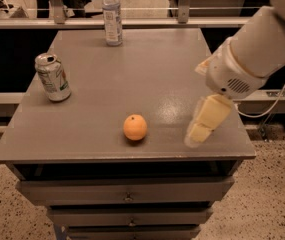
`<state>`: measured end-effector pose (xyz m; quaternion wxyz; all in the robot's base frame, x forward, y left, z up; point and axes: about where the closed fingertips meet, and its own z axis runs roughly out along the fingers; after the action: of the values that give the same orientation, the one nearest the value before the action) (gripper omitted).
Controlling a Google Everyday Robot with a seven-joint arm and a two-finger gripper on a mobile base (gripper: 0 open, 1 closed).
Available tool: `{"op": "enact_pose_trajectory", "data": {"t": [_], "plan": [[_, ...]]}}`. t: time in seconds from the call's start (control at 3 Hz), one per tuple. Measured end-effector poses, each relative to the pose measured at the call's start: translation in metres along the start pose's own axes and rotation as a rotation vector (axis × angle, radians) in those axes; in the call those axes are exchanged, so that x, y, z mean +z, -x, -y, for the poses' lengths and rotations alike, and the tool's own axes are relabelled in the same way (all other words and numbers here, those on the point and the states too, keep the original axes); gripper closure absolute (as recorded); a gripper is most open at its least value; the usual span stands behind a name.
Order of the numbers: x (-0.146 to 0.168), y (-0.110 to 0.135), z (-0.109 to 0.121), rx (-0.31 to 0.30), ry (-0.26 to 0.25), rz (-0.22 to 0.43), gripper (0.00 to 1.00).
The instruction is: Pick orange
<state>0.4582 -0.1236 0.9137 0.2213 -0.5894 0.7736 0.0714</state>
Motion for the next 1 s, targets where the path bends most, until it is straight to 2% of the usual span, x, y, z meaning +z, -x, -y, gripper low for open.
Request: {"op": "enact_pose_trajectory", "data": {"t": [0.67,1.0], "plan": [[0.065,0.044,-0.017,0.067,0.052,0.188,0.00],[0.088,0.057,-0.028,0.086,0.075,0.251,0.00]]}}
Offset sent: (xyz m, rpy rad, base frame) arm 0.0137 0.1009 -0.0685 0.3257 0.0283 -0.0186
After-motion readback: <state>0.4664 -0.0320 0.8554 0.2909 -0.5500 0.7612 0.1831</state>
